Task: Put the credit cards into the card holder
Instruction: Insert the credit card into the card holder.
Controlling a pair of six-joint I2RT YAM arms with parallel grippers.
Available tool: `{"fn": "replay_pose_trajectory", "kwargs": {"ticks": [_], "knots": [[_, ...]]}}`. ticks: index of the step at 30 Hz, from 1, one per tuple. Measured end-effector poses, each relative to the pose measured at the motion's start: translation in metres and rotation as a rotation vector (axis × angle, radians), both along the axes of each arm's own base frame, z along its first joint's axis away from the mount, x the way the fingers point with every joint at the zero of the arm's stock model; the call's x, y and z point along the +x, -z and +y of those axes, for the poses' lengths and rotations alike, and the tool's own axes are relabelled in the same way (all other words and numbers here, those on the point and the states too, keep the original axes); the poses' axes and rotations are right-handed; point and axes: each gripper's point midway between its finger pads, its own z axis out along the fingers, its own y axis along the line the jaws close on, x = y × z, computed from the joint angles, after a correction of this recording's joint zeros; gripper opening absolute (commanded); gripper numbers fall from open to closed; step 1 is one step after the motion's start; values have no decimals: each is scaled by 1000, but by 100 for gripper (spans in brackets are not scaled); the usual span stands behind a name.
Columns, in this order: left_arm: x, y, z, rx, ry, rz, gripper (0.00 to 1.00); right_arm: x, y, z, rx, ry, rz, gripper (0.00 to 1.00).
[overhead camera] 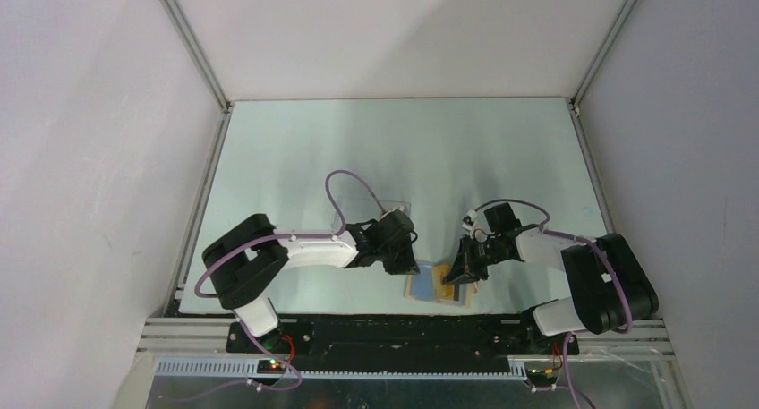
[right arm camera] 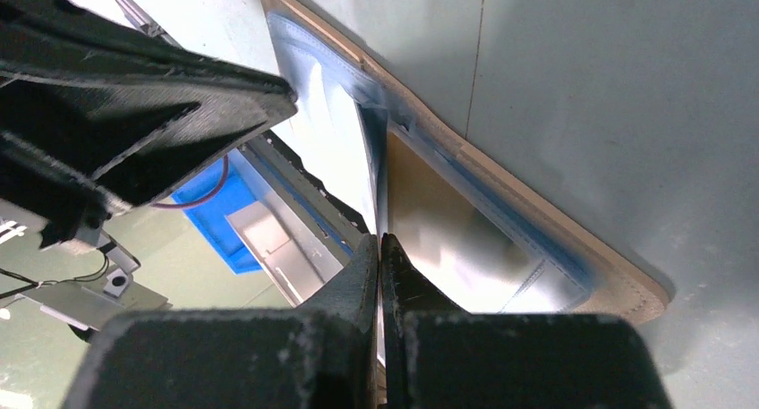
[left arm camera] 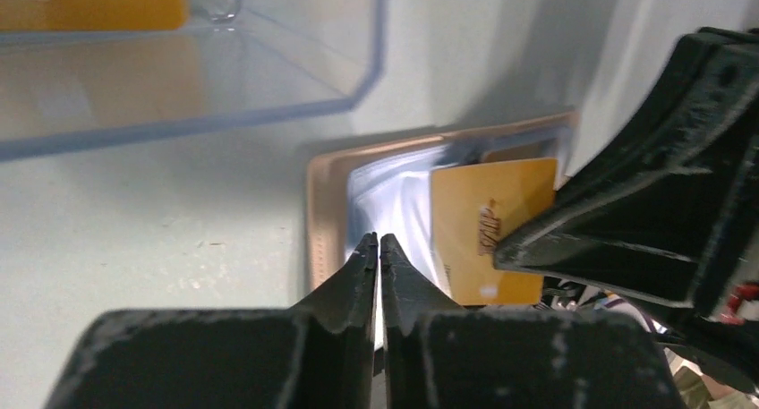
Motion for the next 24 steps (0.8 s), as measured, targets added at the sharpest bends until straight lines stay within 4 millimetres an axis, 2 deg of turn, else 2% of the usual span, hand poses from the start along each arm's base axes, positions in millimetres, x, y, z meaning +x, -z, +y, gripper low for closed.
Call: {"fn": "replay_pose_trajectory", "kwargs": {"ticks": [3, 8, 16, 19, 24], "knots": [[-2, 10, 4, 28, 1, 18, 4, -1, 0, 0, 2, 0, 3, 0], [-3, 11, 4, 30, 2, 20, 2, 2, -4, -2, 9, 16, -4, 0], [-2, 11, 5, 36, 8, 13, 4, 27, -33, -12, 40, 100, -162, 0], [-2, 11, 5, 43, 21, 5, 9, 26, -39, -12, 52, 97, -182, 0], [-1, 10, 9, 67, 47, -13, 22, 14, -31, -10, 52, 68, -107, 0]]}}
